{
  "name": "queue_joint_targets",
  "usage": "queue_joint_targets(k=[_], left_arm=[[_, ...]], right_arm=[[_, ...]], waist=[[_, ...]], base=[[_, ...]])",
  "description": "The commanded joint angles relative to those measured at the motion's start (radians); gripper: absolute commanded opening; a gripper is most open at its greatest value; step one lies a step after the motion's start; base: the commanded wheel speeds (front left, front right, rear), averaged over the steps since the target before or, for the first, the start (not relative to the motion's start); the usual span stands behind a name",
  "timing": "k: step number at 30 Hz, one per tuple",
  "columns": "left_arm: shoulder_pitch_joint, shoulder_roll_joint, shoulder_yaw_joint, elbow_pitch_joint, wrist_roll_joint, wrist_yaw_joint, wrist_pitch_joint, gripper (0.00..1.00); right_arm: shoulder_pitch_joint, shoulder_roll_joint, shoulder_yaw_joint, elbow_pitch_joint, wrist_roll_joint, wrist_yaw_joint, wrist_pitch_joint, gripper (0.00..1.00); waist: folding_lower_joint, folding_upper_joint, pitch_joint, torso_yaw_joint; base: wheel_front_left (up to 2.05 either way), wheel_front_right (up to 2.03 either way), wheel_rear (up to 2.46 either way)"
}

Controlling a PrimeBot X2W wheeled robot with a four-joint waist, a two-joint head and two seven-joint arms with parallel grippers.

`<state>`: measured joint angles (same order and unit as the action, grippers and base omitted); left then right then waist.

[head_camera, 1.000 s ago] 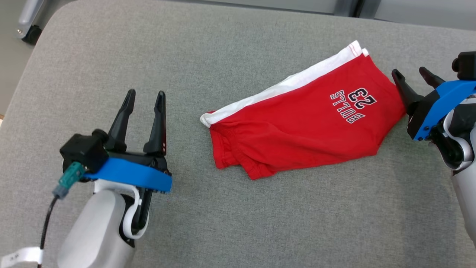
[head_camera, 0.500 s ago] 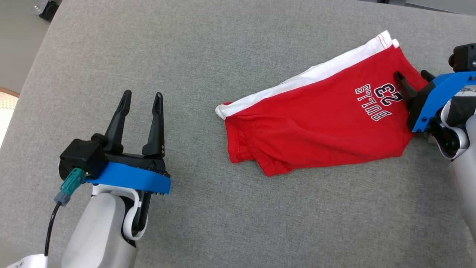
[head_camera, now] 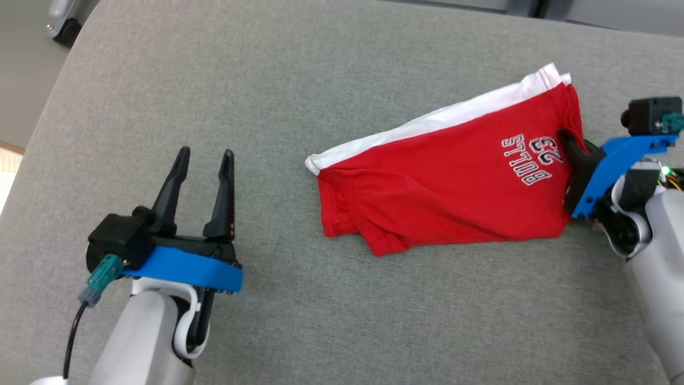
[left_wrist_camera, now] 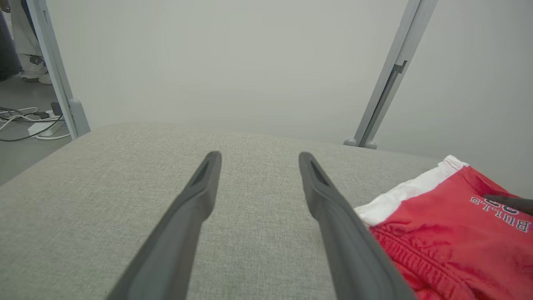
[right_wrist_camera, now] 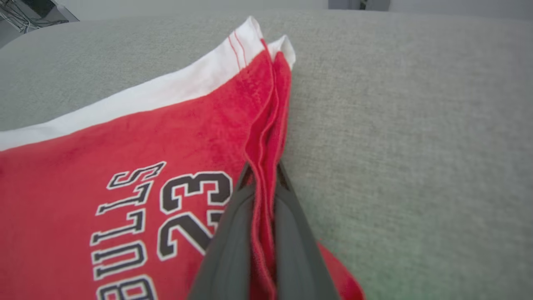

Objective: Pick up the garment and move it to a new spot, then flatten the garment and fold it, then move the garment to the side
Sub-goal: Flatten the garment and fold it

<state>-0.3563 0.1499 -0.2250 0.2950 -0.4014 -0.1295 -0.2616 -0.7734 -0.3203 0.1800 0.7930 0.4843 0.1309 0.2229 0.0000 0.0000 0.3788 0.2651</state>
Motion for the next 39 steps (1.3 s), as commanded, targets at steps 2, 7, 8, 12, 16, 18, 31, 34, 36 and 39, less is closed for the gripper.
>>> queue_joint_targets(k=[2,7,8,12,16,18,31,34,36,39], left_arm=[[0.023,0.011,0.015,-0.005,-0.005,-0.001,-0.004,1.0],[0.075,0.018,0.023,-0.019,-0.003,-0.001,-0.004,1.0],[0.083,0.02,0.024,-0.021,-0.004,-0.001,-0.004,1.0],[0.113,0.024,0.02,-0.03,0.002,-0.001,-0.004,1.0],[0.129,0.024,0.005,-0.024,0.005,-0.001,-0.004,1.0],[0.129,0.026,0.0,-0.019,0.004,-0.001,-0.004,1.0],[0.125,0.025,-0.017,0.006,-0.001,-0.001,-0.004,1.0],[0.121,0.024,-0.024,0.005,-0.002,-0.001,-0.004,1.0],[0.112,0.023,-0.032,0.006,-0.006,-0.001,-0.004,1.0],[0.099,0.022,-0.045,0.008,-0.009,-0.001,-0.004,1.0]], right_arm=[[0.042,-0.007,-0.025,-0.02,0.004,0.0,-0.046,0.0],[0.107,-0.006,-0.086,-0.057,-0.032,0.0,-0.09,0.0],[0.118,-0.006,-0.1,-0.063,-0.041,0.0,-0.091,0.0],[0.169,0.0,-0.186,-0.083,-0.088,0.0,-0.073,0.0],[0.209,0.017,-0.286,-0.108,-0.148,0.0,-0.056,0.0],[0.224,0.032,-0.331,-0.129,-0.185,0.0,-0.041,0.0],[0.23,0.218,-0.344,-0.302,-0.314,0.0,0.101,0.0],[0.203,0.247,-0.285,-0.303,-0.301,0.0,0.117,0.0],[0.185,0.26,-0.246,-0.286,-0.292,0.0,0.121,0.0],[0.157,0.268,-0.196,-0.243,-0.282,0.0,0.115,0.0]], waist=[[0.0,0.0,-0.033,-0.032],[0.0,0.0,-0.08,-0.076],[0.0,0.0,-0.088,-0.084],[0.0,0.0,-0.12,-0.107],[0.0,0.0,-0.146,-0.118],[0.0,0.0,-0.157,-0.122],[0.0,0.0,-0.196,-0.126],[0.0,0.0,-0.192,-0.118],[0.0,0.0,-0.188,-0.108],[0.0,0.0,-0.182,-0.086]], base=[[0.0,0.0,0.0],[0.0,0.0,0.0],[0.0,0.0,0.0],[0.0,0.0,0.0],[0.0,0.0,0.0],[0.0,0.0,0.0],[0.0,0.0,0.0],[0.0,0.0,0.0],[0.0,0.0,0.0],[0.0,0.0,0.0]])
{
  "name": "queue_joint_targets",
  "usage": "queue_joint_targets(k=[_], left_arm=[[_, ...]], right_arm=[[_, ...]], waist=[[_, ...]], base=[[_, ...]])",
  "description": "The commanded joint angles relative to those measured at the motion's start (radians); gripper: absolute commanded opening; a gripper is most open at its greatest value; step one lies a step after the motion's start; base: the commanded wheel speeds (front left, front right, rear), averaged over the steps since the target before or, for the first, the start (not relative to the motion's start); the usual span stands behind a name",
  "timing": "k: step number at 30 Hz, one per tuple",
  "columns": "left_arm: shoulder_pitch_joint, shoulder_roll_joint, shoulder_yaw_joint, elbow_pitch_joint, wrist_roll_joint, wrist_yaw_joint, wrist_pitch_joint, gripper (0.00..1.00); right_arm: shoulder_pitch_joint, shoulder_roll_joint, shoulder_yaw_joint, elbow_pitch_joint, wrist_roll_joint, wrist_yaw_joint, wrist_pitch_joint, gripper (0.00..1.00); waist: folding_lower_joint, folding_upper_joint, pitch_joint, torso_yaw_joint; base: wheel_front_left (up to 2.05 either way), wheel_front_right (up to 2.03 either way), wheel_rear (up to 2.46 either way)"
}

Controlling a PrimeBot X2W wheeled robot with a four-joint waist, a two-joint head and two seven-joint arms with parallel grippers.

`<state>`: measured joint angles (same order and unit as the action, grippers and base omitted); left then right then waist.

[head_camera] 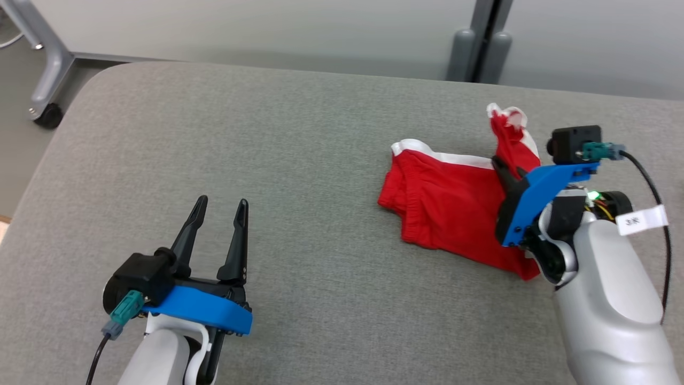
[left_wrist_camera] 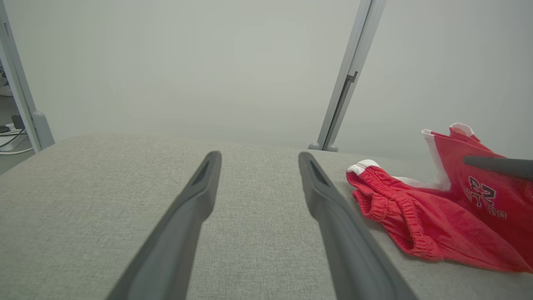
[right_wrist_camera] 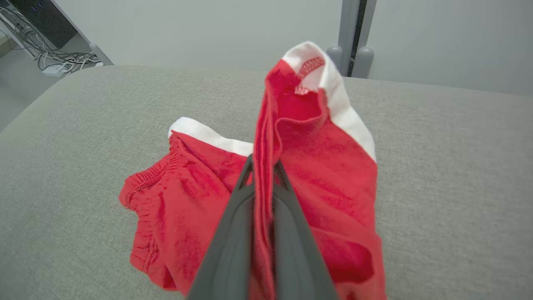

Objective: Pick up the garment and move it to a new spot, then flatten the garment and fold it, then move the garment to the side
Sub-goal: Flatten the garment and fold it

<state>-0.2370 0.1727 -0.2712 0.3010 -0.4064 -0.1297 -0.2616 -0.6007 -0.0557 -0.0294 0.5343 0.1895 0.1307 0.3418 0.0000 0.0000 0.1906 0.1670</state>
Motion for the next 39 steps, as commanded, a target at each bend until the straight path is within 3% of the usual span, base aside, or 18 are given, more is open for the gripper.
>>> queue_joint_targets(k=[1,9,21,23,24,29,34,36,39], left_arm=[[-0.022,-0.002,-0.007,0.001,-0.006,-0.001,-0.004,1.0],[-0.032,-0.011,-0.032,0.009,-0.015,-0.001,-0.004,1.0],[-0.055,-0.019,-0.051,0.016,-0.024,-0.001,-0.004,1.0],[-0.062,-0.02,-0.052,0.019,-0.024,-0.001,-0.004,1.0],[-0.064,-0.022,-0.052,0.019,-0.024,-0.001,-0.004,1.0],[-0.057,-0.02,-0.04,0.02,-0.021,-0.001,-0.004,1.0],[-0.032,-0.009,-0.012,0.017,-0.017,-0.001,-0.004,1.0],[-0.027,-0.005,-0.003,0.013,-0.014,-0.001,-0.004,1.0],[-0.011,-0.002,0.013,0.009,-0.008,-0.001,-0.004,1.0]], right_arm=[[-0.025,0.004,0.026,0.032,0.014,0.0,-0.007,0.0],[-0.109,0.004,0.153,0.185,0.115,0.0,-0.056,0.0],[-0.236,0.004,0.22,0.404,0.18,0.0,-0.149,0.0],[-0.248,0.004,0.242,0.432,0.205,0.0,-0.153,0.5],[-0.252,0.004,0.252,0.442,0.223,0.0,-0.158,1.0],[-0.253,0.004,0.341,0.402,0.372,0.0,-0.185,1.0],[-0.211,0.004,0.429,0.223,0.56,0.0,-0.21,1.0],[-0.198,-0.002,0.425,0.161,0.562,0.0,-0.227,1.0],[-0.156,-0.067,0.384,0.088,0.524,0.0,-0.247,1.0]], waist=[[0.0,0.0,0.008,0.021],[0.0,0.0,0.03,0.087],[0.0,0.0,0.056,0.131],[0.0,0.0,0.059,0.135],[0.0,0.0,0.061,0.135],[0.0,0.0,0.054,0.123],[0.0,0.0,0.031,0.086],[0.0,0.0,0.02,0.068],[0.0,0.0,0.001,0.043]], base=[[0.0,0.0,0.0],[0.0,0.0,0.0],[0.0,0.0,0.0],[0.0,0.0,0.0],[0.0,0.0,0.0],[0.0,0.0,0.0],[0.0,0.0,0.0],[0.0,0.0,0.0],[0.0,0.0,0.0]])
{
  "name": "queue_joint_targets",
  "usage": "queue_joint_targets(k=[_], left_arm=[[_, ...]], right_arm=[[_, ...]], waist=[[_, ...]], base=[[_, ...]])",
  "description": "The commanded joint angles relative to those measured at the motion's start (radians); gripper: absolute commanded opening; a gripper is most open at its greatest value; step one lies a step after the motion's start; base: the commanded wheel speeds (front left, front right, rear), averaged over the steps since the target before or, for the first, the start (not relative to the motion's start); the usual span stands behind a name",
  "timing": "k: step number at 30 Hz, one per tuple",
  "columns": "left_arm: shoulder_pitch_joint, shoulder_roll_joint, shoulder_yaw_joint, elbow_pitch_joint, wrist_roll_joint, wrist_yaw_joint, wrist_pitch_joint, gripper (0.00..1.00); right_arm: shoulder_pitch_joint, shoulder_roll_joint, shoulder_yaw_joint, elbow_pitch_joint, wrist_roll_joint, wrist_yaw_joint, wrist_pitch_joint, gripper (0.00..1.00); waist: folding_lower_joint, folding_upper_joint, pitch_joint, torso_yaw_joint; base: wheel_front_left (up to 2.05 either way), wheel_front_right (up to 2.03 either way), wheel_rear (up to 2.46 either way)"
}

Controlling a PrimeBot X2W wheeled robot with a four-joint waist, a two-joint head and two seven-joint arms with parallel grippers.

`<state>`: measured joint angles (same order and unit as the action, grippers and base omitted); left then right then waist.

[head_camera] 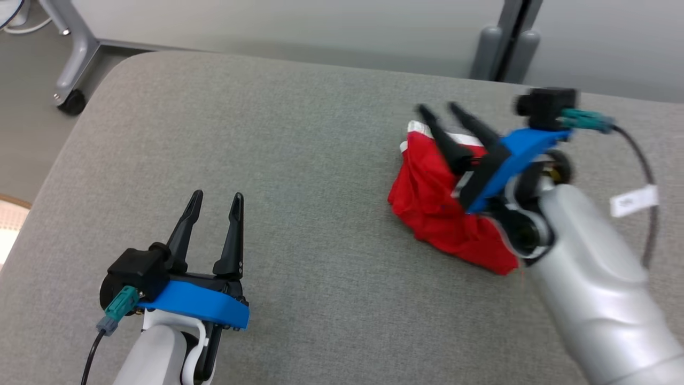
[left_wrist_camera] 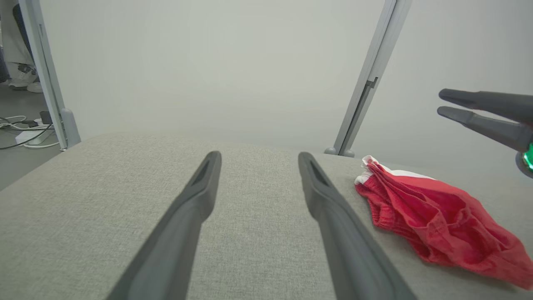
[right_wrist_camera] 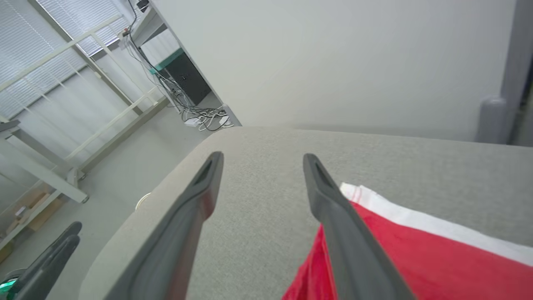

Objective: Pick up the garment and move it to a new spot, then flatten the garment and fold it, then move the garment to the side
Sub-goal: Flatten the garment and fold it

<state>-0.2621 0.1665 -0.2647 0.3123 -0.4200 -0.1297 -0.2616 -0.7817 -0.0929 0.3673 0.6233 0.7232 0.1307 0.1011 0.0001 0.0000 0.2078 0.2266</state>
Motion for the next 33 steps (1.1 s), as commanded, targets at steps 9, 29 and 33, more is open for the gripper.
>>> queue_joint_targets(k=[9,29,33], left_arm=[[0.028,0.011,0.012,-0.01,0.009,-0.001,-0.004,1.0],[-0.025,0.023,-0.016,0.013,-0.006,-0.001,-0.004,1.0],[-0.011,0.025,-0.007,0.016,-0.009,-0.001,-0.004,1.0]], right_arm=[[0.187,-0.142,-0.215,-0.035,-0.233,0.0,-0.008,1.0],[0.179,0.007,0.067,0.08,-0.519,0.0,0.014,0.0],[0.21,0.033,0.2,0.041,-0.378,0.0,0.051,0.0]], waist=[[-0.0001,0.0,-0.03,-0.051],[-0.0001,0.0,0.005,-0.014],[-0.0001,0.0,-0.001,-0.018]], base=[[0.0,0.0,0.0],[0.0,0.0,0.0],[0.0,0.0,0.0]])
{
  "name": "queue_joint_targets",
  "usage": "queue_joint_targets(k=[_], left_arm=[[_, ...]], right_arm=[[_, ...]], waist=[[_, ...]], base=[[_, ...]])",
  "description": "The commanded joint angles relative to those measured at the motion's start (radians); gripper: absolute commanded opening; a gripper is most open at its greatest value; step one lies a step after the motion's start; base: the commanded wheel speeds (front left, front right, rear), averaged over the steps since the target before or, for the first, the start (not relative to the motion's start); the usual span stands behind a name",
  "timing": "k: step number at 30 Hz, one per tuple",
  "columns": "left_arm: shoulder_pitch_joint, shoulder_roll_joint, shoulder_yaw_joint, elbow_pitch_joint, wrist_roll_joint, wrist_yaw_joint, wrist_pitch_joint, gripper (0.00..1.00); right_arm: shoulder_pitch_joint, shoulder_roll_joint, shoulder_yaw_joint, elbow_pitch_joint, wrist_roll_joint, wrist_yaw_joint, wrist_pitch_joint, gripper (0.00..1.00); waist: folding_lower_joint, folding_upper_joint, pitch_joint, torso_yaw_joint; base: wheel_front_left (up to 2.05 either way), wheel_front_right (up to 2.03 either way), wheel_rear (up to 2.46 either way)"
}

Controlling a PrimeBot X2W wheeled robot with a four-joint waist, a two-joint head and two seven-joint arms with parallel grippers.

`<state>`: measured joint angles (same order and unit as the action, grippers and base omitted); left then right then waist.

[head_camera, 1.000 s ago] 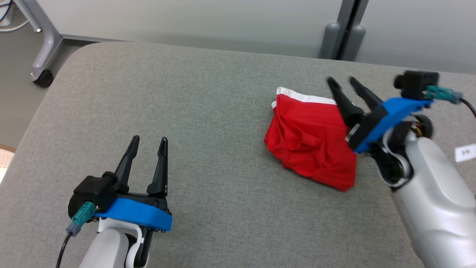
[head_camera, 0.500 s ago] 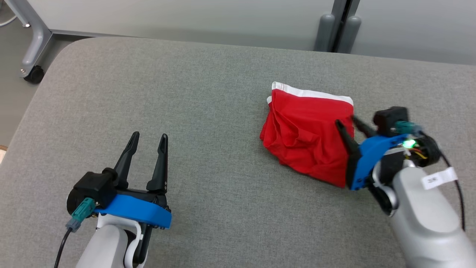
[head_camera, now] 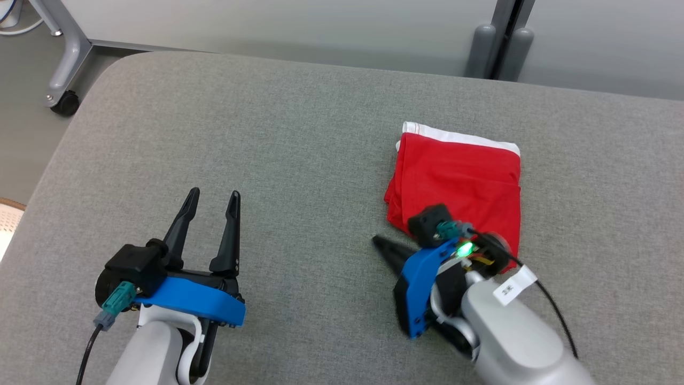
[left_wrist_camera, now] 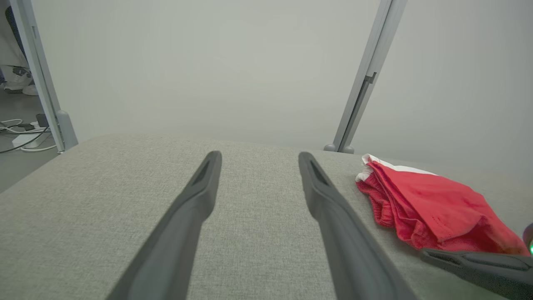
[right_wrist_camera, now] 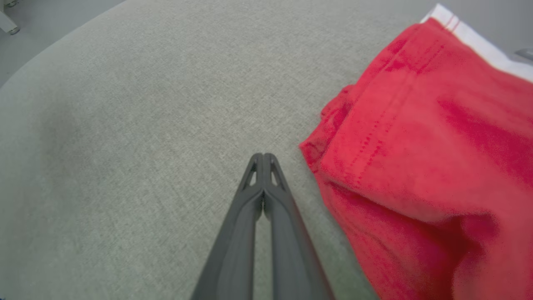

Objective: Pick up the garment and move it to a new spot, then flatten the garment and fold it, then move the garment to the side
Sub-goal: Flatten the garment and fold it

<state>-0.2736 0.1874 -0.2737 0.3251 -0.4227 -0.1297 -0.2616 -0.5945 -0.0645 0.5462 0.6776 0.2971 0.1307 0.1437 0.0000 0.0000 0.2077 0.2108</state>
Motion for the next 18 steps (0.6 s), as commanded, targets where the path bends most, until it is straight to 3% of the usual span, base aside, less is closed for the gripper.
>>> queue_joint_targets(k=[1,5,8,12,18], left_arm=[[0.003,0.003,0.004,0.003,-0.006,-0.001,-0.004,1.0],[0.006,-0.001,0.01,0.004,-0.005,-0.001,-0.004,1.0],[0.009,0.0,0.017,0.004,-0.002,-0.001,-0.004,1.0],[0.022,0.003,0.023,0.006,-0.001,-0.001,-0.004,1.0],[0.046,0.003,0.033,0.007,0.0,-0.001,-0.004,1.0]], right_arm=[[0.031,0.008,0.052,-0.033,0.099,0.0,0.017,0.0],[0.043,0.013,0.165,-0.147,0.294,0.0,0.024,0.0],[0.029,0.012,0.187,-0.235,0.398,0.0,-0.009,0.0],[0.025,0.01,0.125,-0.298,0.434,0.0,-0.079,0.0],[0.089,-0.039,-0.025,-0.336,0.377,0.0,-0.156,0.02]], waist=[[0.0,0.0,-0.003,-0.004],[0.0,0.0,-0.007,-0.016],[0.0,0.0,-0.016,-0.03],[0.0,0.0,-0.039,-0.049],[0.0,0.0,-0.079,-0.072]], base=[[0.0,0.0,0.0],[0.0,0.0,0.0],[0.0,0.0,0.0],[0.0,0.0,0.0],[0.0,0.0,0.0]])
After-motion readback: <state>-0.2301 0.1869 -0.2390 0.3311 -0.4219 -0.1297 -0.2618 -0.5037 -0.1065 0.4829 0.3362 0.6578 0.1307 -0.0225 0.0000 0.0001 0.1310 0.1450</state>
